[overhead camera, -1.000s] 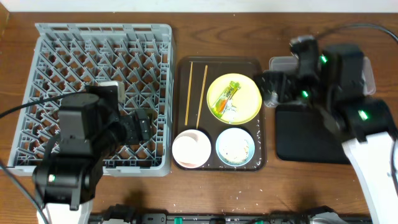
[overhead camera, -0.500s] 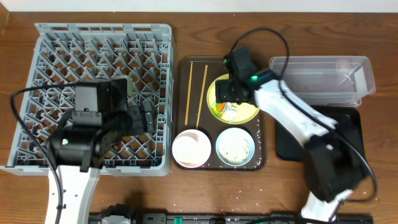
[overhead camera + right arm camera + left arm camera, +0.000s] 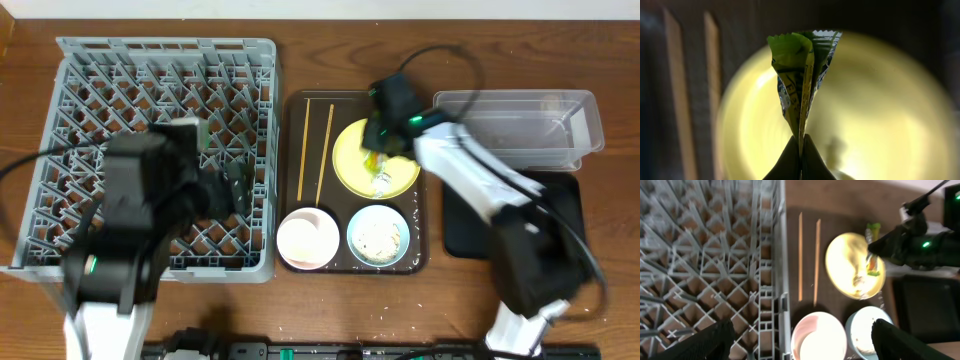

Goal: Sort waste into correct bins and load items into the dishwasher
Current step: 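Grasp the green wrapper and foil with right gripper, drop into clear bin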

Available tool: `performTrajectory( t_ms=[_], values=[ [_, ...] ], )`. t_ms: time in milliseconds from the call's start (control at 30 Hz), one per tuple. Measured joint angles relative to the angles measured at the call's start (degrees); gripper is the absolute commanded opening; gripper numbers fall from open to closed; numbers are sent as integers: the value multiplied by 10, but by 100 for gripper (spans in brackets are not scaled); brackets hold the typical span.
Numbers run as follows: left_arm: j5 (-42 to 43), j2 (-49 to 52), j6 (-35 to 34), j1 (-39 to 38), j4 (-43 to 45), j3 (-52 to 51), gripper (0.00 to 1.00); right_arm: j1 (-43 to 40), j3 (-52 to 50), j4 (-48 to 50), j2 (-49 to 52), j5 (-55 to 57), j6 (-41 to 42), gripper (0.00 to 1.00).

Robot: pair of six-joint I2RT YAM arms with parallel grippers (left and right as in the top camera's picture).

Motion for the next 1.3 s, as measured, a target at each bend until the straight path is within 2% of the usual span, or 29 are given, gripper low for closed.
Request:
performTrajectory(
  t_ms=[167, 300, 333, 367, 400, 433, 633, 767, 800, 833, 867, 933, 1033, 1200, 1233, 1267, 1300],
  values=[
    [3, -108, 0, 0, -11, 4, 89, -92, 9, -33, -114, 16, 20, 1],
    [3, -131, 0, 0, -17, 5, 89, -141, 10, -65, -101, 50, 72, 1],
    [3, -133, 0, 0, -17, 5, 89, -150, 9, -65, -86, 58, 82, 4],
    [2, -134, 0, 0, -18, 5, 88, -155, 9, -64, -74, 63, 87, 27],
    [2, -134, 0, 0, -18, 5, 89, -167, 8, -56, -43, 73, 95, 36],
    [2, -134, 0, 0, -18, 5, 89, -169, 7, -55, -38, 72, 92, 40],
    [3, -134, 0, 0, -18, 5, 89, -178, 5, -55, -60, 12, 39, 44],
    [2, -134, 0, 0, -18, 5, 89, -145, 5, -57, -114, -52, -21, 49],
    [2, -134, 0, 0, -18, 5, 89, -131, 5, -64, -120, -55, -34, 51],
    [3, -134, 0, 0, -18, 5, 88, -103, 6, -73, -125, -56, -47, 60],
    [2, -134, 0, 0, -18, 5, 88, -62, 6, -84, -120, -50, -60, 64],
    [2, -134, 0, 0, -18, 5, 88, -10, 6, -96, -99, -30, -70, 69],
    [3, -134, 0, 0, -19, 5, 89, 42, 6, -95, -46, 1, -61, 64],
    [3, -134, 0, 0, -19, 5, 88, 63, 6, -97, 46, 30, -24, 56],
    [3, -134, 0, 0, -19, 5, 89, 63, 6, -97, 61, 35, -14, 43],
    [2, -134, 0, 0, -19, 5, 89, 63, 5, -97, 76, 39, -7, 17],
    [3, -134, 0, 0, -19, 5, 89, 63, 5, -96, 84, 41, 3, 1]
  ],
)
